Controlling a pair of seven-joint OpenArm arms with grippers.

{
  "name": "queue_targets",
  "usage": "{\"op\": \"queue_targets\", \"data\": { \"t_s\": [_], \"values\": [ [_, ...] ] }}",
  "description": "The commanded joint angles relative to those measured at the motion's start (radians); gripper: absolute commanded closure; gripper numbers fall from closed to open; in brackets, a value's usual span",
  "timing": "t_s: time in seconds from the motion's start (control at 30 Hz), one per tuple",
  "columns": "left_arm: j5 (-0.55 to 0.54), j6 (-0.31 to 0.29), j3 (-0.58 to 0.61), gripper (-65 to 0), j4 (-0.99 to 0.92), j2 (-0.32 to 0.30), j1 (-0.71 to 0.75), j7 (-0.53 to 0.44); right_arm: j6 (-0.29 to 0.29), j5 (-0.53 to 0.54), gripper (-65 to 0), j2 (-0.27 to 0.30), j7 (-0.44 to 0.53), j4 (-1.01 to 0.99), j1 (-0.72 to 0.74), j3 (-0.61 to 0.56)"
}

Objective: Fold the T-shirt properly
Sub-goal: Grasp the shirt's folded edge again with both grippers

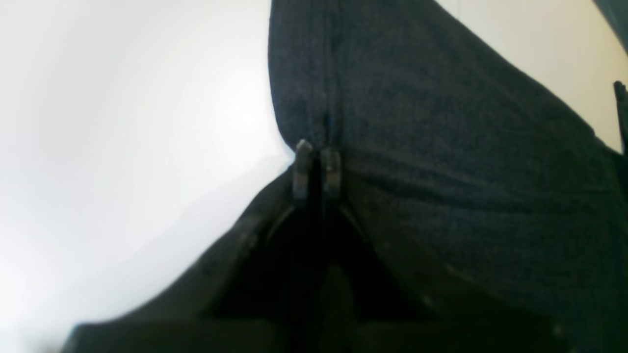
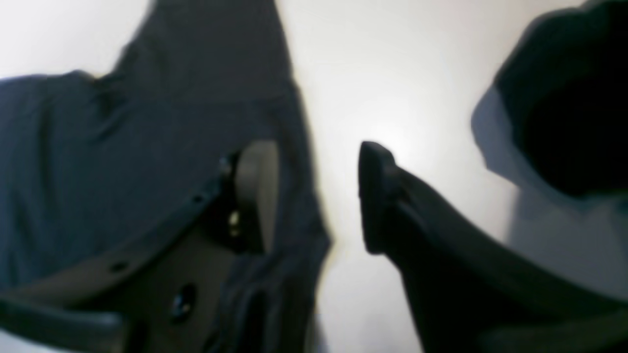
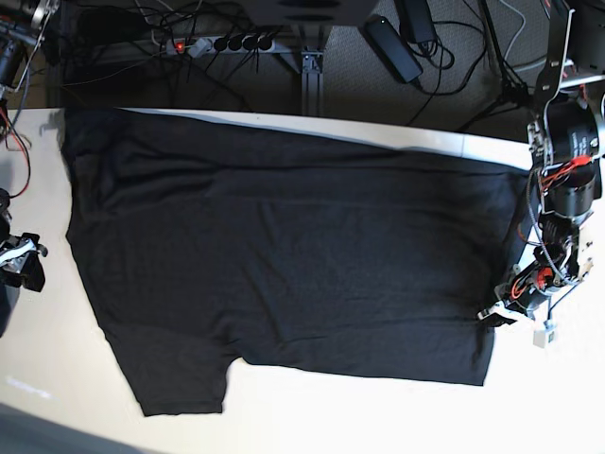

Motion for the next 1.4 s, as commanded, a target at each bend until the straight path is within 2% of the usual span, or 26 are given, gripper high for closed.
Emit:
{"op": "queue_targets", "data": {
  "t_s": [0.0,0.13,0.27,0.4,0.5,0.83,0.93,1.03,1.1,1.13,1.2,1.23,1.33,1.37],
  "values": [
    [0.029,0.013,0.002,0.0,0.002,-0.011,-0.012,0.047,0.008,0.010,-27.8,0.026,0.028,-0.046,0.059,0.008],
    [0.029,0.012,0.002,0.0,0.002,-0.011,-0.012,0.066,0.007,0.010,-32.6,0.025,0.028,-0.336,0.211,0.008],
    [0.029,0.013,0.002,0.0,0.002,-0.011,-0.012,0.067,0.008,0.012,-32.6,0.019,0.031,-0.600,0.321,0.008],
    [0.029,0.010,0.003,0.0,0.002,-0.008,-0.010,0.075,0.013,0.033,-32.6,0.013,0.032,-0.776,0.373,0.008],
    [0.028,0.009,0.003,0.0,0.002,-0.006,-0.010,0.071,0.026,0.032,-32.6,-0.019,0.032,-0.821,0.382,0.008],
    [0.021,0.009,0.003,0.0,0.002,-0.006,-0.010,0.074,0.031,-0.008,-32.6,-0.182,0.073,-0.820,0.385,-0.004],
    [0.021,0.009,0.003,0.0,0.002,-0.006,-0.010,0.074,0.038,-0.029,-32.6,-0.210,0.107,-0.819,0.385,-0.005],
    [0.021,0.009,0.003,0.0,0.002,-0.006,-0.010,0.073,0.041,-0.032,-32.4,-0.212,0.108,-0.819,0.388,-0.008],
    [0.021,0.009,0.003,0.0,0.002,-0.006,-0.010,0.067,0.041,-0.049,-27.7,-0.208,0.106,-0.817,0.391,-0.010],
    [0.021,0.009,0.003,0.0,0.002,-0.006,-0.010,0.066,0.041,-0.067,-21.6,-0.207,0.106,-0.813,0.393,-0.010],
    [0.020,0.009,0.003,0.0,0.002,-0.006,-0.010,0.063,0.041,-0.096,-4.3,-0.204,0.106,-0.804,0.393,-0.010],
    [0.020,0.009,0.003,0.0,0.002,-0.006,-0.010,0.059,0.041,-0.096,0.0,-0.204,0.106,-0.796,0.392,-0.010],
    [-0.024,0.004,0.003,0.0,0.003,-0.015,-0.013,0.056,0.074,-0.095,0.0,-0.204,0.103,-0.759,0.393,-0.010],
    [-0.056,-0.018,0.003,0.0,0.005,-0.022,-0.016,0.061,0.096,-0.095,0.0,-0.205,0.097,-0.741,0.393,-0.010]
  ]
}}
